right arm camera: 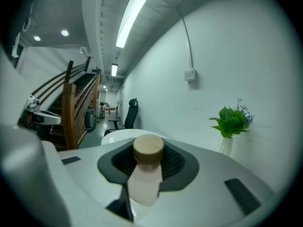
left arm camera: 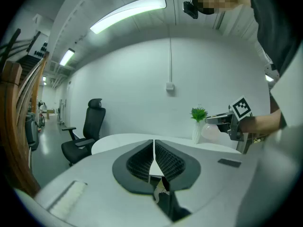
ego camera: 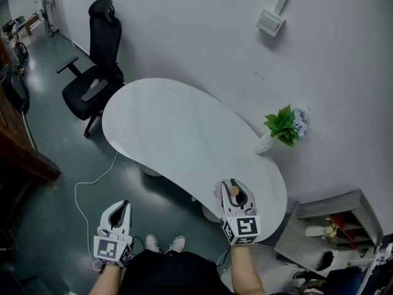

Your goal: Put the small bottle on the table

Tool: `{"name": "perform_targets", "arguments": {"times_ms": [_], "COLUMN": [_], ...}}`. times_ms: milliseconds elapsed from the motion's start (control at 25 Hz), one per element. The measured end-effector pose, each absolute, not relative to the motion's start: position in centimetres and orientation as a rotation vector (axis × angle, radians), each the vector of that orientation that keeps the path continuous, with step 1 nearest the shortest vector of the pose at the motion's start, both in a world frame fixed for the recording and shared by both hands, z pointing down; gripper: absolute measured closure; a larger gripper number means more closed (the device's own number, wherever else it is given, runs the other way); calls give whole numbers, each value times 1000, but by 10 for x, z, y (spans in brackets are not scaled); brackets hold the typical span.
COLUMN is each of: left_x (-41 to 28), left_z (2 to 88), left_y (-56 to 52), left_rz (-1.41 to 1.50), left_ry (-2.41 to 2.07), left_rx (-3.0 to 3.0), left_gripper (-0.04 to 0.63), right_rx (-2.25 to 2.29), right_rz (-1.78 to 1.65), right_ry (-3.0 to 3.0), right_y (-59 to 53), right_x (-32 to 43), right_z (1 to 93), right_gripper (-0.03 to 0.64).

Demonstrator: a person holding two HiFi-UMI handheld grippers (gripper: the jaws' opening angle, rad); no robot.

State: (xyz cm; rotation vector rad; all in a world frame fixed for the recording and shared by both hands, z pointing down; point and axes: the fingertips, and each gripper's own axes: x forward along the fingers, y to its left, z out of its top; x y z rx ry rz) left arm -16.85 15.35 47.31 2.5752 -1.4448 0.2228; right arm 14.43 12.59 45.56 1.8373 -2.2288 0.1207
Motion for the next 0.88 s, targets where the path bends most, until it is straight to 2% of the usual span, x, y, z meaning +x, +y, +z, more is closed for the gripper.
{"name": "perform_targets", "arguments": {"times_ms": [880], "left_x": [-151], "left_z": [469], "left_y": [172], "left_rz": [236], "left_ry": [-1520], "left_rx": [2560], "left_gripper": [581], "right_rx": [1754], "right_rz": [73], "right_ry": [-2337], "right_y": [134], "right_x": [150], "right_z": [441], "right_gripper": [514]}}
